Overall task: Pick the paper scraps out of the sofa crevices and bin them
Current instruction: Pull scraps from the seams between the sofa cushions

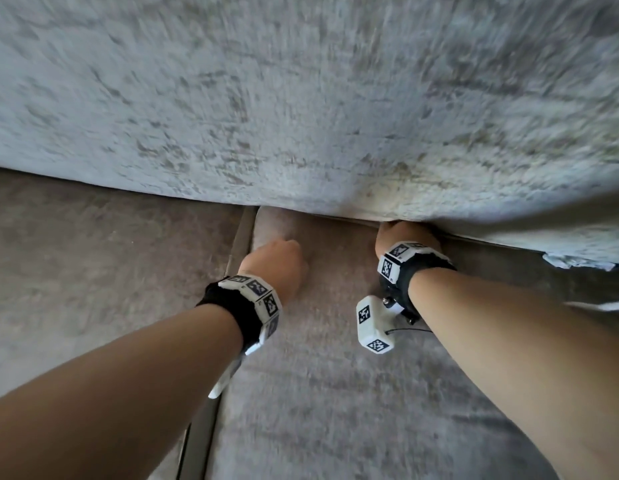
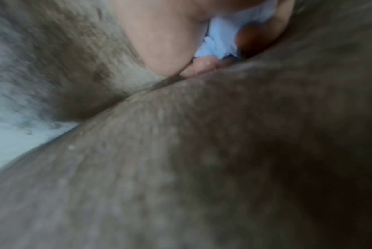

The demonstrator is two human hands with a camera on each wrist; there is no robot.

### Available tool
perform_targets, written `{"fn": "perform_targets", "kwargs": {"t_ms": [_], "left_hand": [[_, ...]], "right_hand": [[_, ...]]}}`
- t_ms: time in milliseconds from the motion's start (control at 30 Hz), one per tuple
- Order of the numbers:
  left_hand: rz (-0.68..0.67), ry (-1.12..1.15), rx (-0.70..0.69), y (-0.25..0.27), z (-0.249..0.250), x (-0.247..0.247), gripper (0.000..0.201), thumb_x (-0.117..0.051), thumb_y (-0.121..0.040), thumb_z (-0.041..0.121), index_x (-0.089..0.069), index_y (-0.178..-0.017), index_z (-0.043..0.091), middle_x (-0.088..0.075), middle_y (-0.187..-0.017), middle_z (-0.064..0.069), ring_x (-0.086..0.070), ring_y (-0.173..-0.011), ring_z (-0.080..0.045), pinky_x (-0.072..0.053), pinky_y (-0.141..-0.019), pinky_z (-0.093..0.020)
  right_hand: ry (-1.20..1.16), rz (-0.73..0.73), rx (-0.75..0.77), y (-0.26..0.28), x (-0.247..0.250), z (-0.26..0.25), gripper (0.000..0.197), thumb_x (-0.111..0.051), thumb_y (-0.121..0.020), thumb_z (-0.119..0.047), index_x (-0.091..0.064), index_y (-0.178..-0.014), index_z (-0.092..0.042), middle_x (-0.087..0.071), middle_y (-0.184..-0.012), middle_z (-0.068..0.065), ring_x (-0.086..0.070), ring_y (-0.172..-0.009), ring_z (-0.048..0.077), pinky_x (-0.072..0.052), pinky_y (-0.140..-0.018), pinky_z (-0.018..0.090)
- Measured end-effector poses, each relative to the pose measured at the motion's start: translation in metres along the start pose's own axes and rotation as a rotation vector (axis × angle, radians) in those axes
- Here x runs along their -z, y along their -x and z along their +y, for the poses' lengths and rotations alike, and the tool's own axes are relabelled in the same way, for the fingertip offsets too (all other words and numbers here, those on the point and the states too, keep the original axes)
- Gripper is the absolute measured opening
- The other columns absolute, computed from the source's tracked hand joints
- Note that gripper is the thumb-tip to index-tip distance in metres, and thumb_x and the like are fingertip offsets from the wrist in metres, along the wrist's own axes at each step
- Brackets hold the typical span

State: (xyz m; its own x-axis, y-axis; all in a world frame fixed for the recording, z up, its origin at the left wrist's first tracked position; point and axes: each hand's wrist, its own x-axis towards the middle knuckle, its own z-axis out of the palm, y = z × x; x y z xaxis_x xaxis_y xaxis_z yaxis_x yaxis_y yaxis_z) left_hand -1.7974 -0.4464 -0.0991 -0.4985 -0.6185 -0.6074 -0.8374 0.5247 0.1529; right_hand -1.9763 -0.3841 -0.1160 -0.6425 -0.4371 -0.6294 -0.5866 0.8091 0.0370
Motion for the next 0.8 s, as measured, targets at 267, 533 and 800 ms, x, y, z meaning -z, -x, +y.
{"fn": "perform_targets", "kwargs": {"t_ms": [267, 533, 800], "left_hand": [[0.007, -0.021, -0.081, 0.004, 0.019, 0.008, 0.024, -0.044, -0.095, 0.016, -0.063, -0.104, 0.005, -0.062, -0.111, -0.015, -0.061, -0.100, -0.034, -0.049, -0.082, -0.037], [0.008, -0.021, -0.241, 0.020, 0.126, 0.017, 0.025, -0.044, -0.092, 0.017, -0.068, -0.099, 0.015, -0.069, -0.106, -0.009, -0.065, -0.095, -0.031, -0.051, -0.081, -0.036], [-0.084, -0.071, -0.304, 0.046, 0.250, -0.015, 0.037, -0.044, -0.091, 0.007, -0.065, -0.118, 0.019, -0.064, -0.124, -0.007, -0.061, -0.114, -0.027, -0.047, -0.095, -0.033]], "right_hand": [[-0.108, -0.038, -0.018, -0.002, 0.011, 0.036, 0.053, -0.022, -0.096, -0.034, -0.065, -0.107, -0.005, -0.063, -0.120, 0.018, -0.058, -0.112, 0.037, -0.043, -0.099, 0.052], [-0.120, -0.205, -0.116, 0.019, 0.051, 0.171, 0.045, -0.036, -0.095, -0.030, -0.053, -0.127, -0.003, -0.057, -0.127, 0.015, -0.055, -0.119, 0.033, -0.041, -0.103, 0.042], [-0.359, -0.125, -0.139, 0.031, 0.056, 0.338, 0.045, -0.060, -0.090, -0.021, -0.053, -0.133, -0.010, -0.056, -0.131, 0.017, -0.061, -0.081, 0.021, -0.057, -0.070, 0.032]]}}
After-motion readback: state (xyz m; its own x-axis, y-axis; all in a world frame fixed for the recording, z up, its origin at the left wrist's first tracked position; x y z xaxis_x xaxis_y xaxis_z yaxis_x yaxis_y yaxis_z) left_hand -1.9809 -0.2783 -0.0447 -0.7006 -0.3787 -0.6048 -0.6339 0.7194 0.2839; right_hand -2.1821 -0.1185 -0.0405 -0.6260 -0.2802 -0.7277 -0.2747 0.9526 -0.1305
